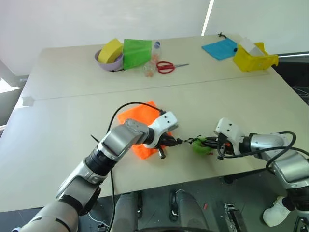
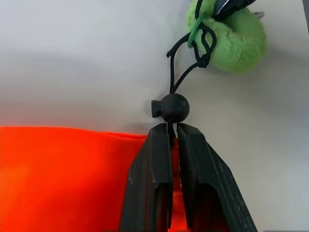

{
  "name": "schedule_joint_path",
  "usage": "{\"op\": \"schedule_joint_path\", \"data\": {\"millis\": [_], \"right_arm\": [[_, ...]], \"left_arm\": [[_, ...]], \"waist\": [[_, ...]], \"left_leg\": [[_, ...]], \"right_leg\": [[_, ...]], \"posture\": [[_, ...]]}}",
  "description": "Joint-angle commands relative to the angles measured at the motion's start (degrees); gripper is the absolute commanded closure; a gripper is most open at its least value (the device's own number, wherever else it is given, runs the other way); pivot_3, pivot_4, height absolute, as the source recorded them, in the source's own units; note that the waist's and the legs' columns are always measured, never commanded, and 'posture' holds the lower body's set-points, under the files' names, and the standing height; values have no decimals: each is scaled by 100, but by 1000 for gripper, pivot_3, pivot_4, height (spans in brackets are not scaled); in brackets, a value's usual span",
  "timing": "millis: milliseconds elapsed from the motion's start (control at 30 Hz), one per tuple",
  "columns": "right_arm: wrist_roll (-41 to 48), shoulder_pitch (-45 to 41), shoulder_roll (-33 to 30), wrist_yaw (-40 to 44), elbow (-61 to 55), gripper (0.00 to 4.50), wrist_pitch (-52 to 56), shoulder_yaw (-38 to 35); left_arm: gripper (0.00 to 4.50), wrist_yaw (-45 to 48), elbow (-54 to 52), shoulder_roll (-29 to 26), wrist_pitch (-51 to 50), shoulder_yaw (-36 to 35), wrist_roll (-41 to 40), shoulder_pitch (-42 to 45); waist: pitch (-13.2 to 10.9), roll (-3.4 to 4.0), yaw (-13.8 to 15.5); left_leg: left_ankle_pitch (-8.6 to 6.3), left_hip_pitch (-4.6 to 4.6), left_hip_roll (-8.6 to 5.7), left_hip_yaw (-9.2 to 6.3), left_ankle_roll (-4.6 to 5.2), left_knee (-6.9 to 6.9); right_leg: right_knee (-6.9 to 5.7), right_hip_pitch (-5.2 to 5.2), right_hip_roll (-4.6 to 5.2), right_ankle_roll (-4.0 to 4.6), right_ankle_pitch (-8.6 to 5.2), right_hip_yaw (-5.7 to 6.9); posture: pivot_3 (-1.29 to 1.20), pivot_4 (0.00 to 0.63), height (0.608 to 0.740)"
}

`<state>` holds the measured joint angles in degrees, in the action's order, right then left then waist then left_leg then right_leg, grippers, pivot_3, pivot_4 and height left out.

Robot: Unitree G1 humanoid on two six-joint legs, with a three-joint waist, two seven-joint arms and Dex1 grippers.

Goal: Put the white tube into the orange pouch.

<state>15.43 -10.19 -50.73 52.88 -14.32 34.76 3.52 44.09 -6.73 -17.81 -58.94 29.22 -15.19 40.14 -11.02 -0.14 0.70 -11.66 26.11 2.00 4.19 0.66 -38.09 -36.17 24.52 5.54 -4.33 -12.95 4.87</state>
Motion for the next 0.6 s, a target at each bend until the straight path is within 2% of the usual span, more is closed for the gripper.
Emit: {"op": "schedule_joint_path", "data": {"millis": [33,100,200,400,600], "right_arm": [[-53,-45,49,-70,-96,4500,37,12],[-56,-39,51,-76,-104,4500,37,11],[-64,-27,57,-88,-117,4500,37,15],[-64,-19,71,-107,-121,4500,40,20],[-77,-30,99,-122,-101,4500,25,39]], "left_arm": [[3609,176,-74,-57,202,-7,-49,33],[2801,216,-60,-55,184,-73,-116,34],[1270,158,-91,-96,193,-78,-58,6],[1270,-114,53,16,406,-202,92,94],[1270,-16,258,-93,898,56,439,204]], "waist": [[0,0,0],[0,0,0],[0,0,0],[0,0,1],[0,0,0]], "left_leg": [[0,0,0,0,0,0],[0,0,1,0,0,0],[0,0,2,1,0,0],[0,-1,4,0,0,0],[0,-2,1,1,0,0]], "right_leg": [[0,0,0,0,0,0],[0,0,0,0,0,0],[0,0,0,0,0,0],[0,0,0,-3,-2,0],[0,1,0,1,0,0]], "posture": [[0,150,740],[0,150,740],[0,150,740],[0,150,740],[0,150,740]]}}
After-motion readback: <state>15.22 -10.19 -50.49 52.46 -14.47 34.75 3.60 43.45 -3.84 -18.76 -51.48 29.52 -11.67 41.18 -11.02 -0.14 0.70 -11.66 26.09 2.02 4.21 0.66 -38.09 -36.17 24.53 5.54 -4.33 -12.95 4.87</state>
